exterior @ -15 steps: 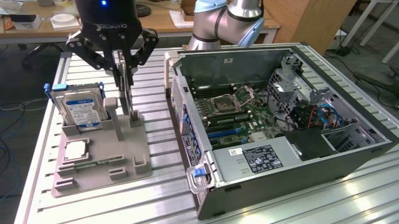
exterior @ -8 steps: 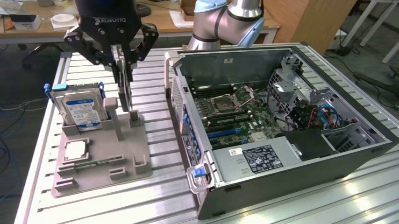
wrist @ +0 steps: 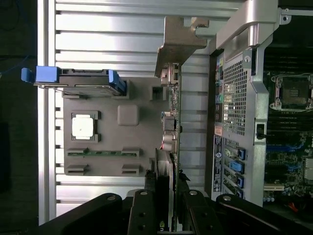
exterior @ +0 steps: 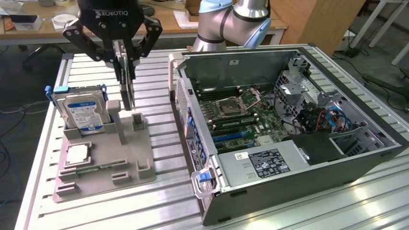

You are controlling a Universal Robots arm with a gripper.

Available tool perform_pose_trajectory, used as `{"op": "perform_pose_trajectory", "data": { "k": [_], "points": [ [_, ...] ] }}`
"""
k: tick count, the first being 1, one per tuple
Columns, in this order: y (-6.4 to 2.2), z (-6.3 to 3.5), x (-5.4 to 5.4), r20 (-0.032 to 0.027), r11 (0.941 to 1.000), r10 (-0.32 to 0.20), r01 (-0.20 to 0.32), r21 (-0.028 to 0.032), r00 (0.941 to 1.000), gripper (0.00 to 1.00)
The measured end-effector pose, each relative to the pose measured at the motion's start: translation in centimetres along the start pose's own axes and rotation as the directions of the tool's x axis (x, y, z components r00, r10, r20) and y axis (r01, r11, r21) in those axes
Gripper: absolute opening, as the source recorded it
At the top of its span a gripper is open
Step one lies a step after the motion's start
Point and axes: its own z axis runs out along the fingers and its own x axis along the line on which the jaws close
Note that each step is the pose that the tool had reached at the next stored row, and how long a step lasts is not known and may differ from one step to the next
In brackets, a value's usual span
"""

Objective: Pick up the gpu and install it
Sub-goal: 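Pick up the gpu and move the gpu toward the slot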

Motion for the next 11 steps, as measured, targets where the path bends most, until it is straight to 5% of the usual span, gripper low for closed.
{"op": "perform_pose_trajectory", "data": {
  "k": [11],
  "points": [
    [0.04,-1.44,0.0,0.0000,1.0000,-0.001,0.001,-0.0001,1.0000,0.27]
  ]
}}
